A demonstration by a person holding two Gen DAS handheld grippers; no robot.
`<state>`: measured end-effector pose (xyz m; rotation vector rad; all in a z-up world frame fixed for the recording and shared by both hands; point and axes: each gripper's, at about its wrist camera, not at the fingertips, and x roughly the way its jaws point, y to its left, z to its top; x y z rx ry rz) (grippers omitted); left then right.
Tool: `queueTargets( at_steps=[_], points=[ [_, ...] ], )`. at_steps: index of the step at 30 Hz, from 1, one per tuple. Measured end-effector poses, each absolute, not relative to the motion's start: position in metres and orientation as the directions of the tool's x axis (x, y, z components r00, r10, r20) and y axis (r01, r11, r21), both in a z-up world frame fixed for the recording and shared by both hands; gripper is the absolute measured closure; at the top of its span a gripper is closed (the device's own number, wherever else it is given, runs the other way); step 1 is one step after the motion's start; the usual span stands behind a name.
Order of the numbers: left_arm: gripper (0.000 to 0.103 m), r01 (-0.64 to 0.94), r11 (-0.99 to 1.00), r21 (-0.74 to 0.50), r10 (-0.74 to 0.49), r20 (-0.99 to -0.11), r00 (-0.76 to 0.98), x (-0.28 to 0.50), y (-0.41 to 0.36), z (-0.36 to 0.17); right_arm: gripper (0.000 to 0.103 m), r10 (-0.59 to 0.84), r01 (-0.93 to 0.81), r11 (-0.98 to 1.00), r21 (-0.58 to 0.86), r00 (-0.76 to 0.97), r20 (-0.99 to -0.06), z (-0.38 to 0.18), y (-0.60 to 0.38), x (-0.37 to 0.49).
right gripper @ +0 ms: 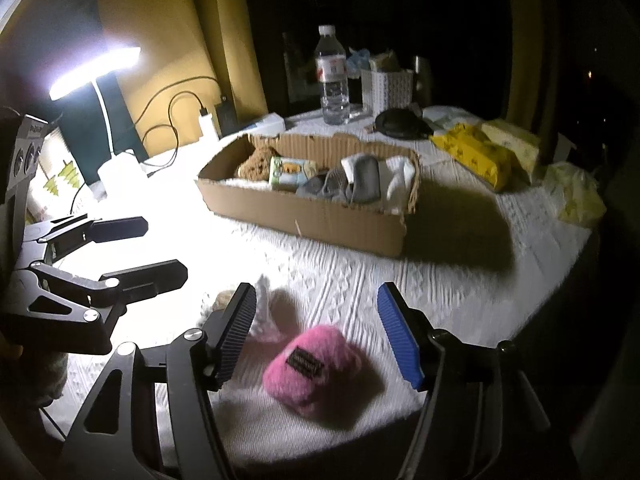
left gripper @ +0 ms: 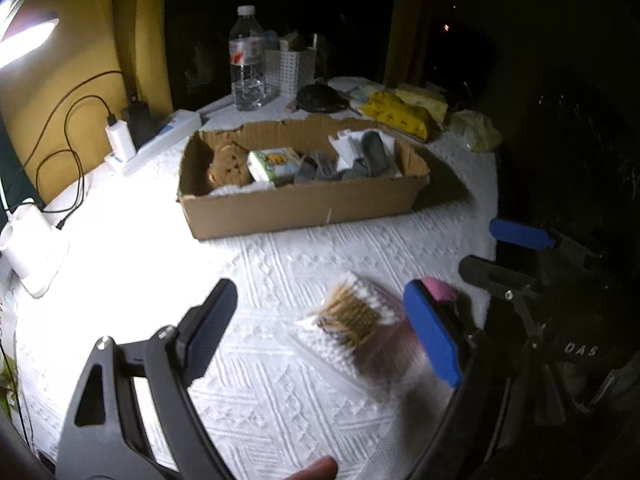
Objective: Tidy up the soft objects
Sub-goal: 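Move the right tool to the pink fluffy toy while the left tool approaches the cotton swab bag, then grasp the pink fluffy toy with the right tool while the left tool grasps the cotton swab bag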
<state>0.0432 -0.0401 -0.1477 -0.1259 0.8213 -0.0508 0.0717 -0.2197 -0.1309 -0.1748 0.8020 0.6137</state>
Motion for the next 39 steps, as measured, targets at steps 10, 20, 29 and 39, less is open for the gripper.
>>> queueTargets(
  at_steps=[10, 20, 29, 39],
  points=[
    [0.016, 0.041, 0.990, -0.132, -0.128, -0.760, 0.638, 0.045, -0.053, -0.177, 0.036, 0.442, -0.562, 0.818, 0.123, 0.478, -0.759, -0.169, -0.227, 0.066],
    [0.016, 0.062, 0.996, -0.064, -0.088, -0.795, 0.600, 0.054, -0.063, -0.197, 0.036, 0.472, -0.578, 0.797, 0.176, 0.413, -0.779, -0.195, -0.222, 0.069],
    [0.016, 0.068, 0.997, 0.037, -0.006, -0.844, 0.536, 0.072, -0.074, -0.216, 0.049, 0.503, -0.605, 0.773, 0.190, 0.403, -0.765, -0.199, -0.230, 0.072],
    [0.017, 0.108, 0.990, 0.090, 0.022, -0.857, 0.514, 0.090, -0.090, -0.225, 0.055, 0.513, -0.586, 0.784, 0.207, 0.423, -0.747, -0.194, -0.252, 0.086]
  ],
)
